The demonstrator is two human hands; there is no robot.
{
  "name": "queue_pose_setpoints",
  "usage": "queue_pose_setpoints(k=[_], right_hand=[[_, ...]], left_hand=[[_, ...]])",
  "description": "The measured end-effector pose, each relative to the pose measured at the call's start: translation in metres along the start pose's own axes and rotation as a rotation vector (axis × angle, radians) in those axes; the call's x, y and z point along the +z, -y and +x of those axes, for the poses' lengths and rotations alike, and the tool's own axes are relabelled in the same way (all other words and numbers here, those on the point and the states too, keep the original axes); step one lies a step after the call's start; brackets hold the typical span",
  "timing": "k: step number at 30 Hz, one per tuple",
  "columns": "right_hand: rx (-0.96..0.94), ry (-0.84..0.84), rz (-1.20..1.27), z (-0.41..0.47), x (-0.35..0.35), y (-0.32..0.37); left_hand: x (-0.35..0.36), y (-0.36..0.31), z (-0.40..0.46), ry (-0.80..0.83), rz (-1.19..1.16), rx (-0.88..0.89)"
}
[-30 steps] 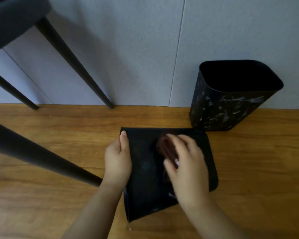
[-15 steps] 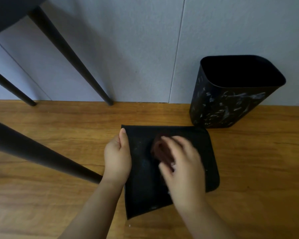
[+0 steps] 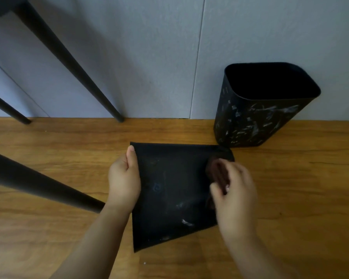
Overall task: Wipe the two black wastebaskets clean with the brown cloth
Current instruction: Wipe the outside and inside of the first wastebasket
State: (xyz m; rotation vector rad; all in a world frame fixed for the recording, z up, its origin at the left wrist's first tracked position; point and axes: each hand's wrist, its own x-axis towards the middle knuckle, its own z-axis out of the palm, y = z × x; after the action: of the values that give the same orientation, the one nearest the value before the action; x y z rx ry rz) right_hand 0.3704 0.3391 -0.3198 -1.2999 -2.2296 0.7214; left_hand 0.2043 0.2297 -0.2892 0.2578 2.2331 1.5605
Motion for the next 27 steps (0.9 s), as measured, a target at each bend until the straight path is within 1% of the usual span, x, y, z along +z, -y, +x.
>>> queue_pose_setpoints(k=[3, 4, 5, 6, 8, 10, 12, 14, 16, 18, 19, 20, 22, 24, 25, 27], right_hand=[[-0.233, 0.156, -0.014, -0.006, 0.005, 0.009], [-0.278, 0.173, -0.02, 0.003, 0.005, 0.007], [-0.272, 0.169, -0.02, 0.014, 0.004, 0.003], [-0.22, 0.143, -0.015, 0.024, 0.001, -0.002], [-0.049, 0.02, -0.023, 0.04, -0.005, -0.015], [0.089, -0.07, -0.04, 0.039, -0.007, -0.023], [0.106, -0.058, -0.041, 0.02, -0.004, -0.018], [0.017, 0.04, -0.064, -0.004, 0.002, -0.002], [-0.166, 0.163, -0.08, -0.025, 0.007, 0.016], [-0.374, 0.212, -0.116, -0.032, 0.009, 0.021], [-0.408, 0.223, -0.139, -0.028, 0.008, 0.018], [-0.383, 0.217, -0.153, -0.02, 0.006, 0.012], [-0.206, 0.171, -0.146, -0.004, -0.001, -0.002], [-0.076, 0.064, -0.101, 0.006, -0.005, -0.012], [-0.058, 0.032, -0.091, 0.007, -0.006, -0.012], [-0.074, 0.06, -0.076, 0.0, -0.003, -0.002]], left_hand=[[-0.005, 0.003, 0.0, -0.01, -0.008, -0.025], [-0.007, 0.003, 0.0, -0.019, -0.016, -0.035], [-0.008, 0.005, -0.001, -0.031, -0.021, -0.043], [-0.009, 0.006, -0.001, -0.042, -0.02, -0.045], [-0.011, 0.008, -0.002, -0.06, -0.016, -0.03], [-0.01, 0.008, -0.002, -0.061, -0.018, -0.014], [-0.007, 0.005, -0.001, -0.051, -0.022, -0.01], [-0.005, 0.003, -0.002, -0.048, -0.029, -0.023], [-0.005, 0.004, -0.002, -0.044, -0.03, -0.032], [-0.006, 0.006, -0.001, -0.048, -0.023, -0.027], [-0.008, 0.008, -0.001, -0.057, -0.017, -0.022], [-0.009, 0.009, -0.001, -0.065, -0.015, -0.023], [-0.01, 0.009, -0.001, -0.067, -0.016, -0.026], [-0.008, 0.007, 0.0, -0.059, -0.018, -0.031], [-0.007, 0.006, 0.001, -0.055, -0.018, -0.03], [-0.005, 0.005, 0.003, -0.043, -0.02, -0.026]])
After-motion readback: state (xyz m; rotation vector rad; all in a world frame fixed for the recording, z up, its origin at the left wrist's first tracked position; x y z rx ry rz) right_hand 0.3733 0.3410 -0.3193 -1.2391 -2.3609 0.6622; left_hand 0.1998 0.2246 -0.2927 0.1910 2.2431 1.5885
